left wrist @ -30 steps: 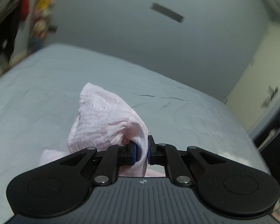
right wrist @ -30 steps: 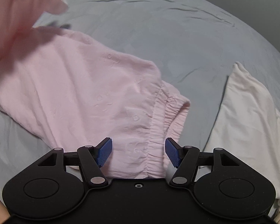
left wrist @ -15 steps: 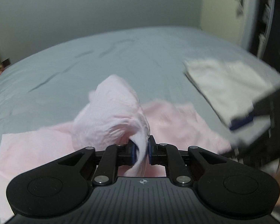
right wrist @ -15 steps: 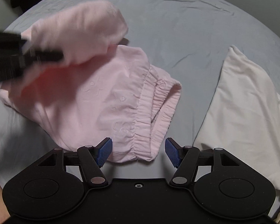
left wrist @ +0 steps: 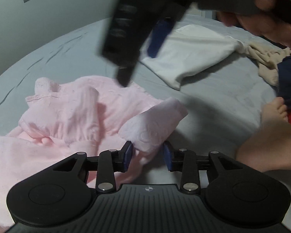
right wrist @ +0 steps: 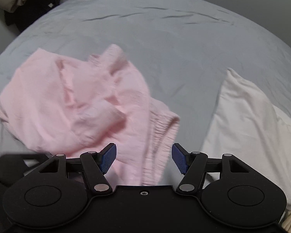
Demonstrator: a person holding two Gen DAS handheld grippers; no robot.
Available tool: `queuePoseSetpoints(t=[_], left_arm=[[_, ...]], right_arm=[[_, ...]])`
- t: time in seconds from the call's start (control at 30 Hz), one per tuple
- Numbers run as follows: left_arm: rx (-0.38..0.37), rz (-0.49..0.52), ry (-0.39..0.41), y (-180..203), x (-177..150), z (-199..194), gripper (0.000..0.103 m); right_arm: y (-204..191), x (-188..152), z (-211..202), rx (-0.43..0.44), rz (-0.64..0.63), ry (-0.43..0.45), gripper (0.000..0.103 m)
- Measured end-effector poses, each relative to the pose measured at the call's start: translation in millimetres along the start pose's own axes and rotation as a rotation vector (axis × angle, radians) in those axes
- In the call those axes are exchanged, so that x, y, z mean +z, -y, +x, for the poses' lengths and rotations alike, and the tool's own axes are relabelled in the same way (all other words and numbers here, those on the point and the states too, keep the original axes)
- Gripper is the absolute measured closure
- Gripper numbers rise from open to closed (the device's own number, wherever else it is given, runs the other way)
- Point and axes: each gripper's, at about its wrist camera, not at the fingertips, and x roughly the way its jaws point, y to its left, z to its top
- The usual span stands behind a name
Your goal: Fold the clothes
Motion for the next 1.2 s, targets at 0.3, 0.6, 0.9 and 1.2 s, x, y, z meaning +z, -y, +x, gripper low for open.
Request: queuePoseSetpoints(t=[0.3, 0.6, 0.9, 1.2], left_arm=[[0.124, -0.06, 0.027, -60.6, -21.4, -44.9, 0.069], [0.371, -0.335, -0.145, -166.3, -42.4, -46.6, 0.069], [0.342, -0.503, -0.3, -204.3, -64.1, -16.3, 0.069], [0.335, -0.494, -0.286, -206.6, -65.7, -17.3, 0.069]], right_arm=[[-17.4, 40.0, 20.3, 0.048, 0.101, -0.022, 0.04], [-13.7, 52.1, 57.8, 0.052, 0.258, -0.105, 0.077], [-25.7, 31.1, 33.0, -0.038, 0.209, -0.13, 0.097], [-34.1, -11.6, 47.6, -0.154, 0.123, -0.353, 0.098]])
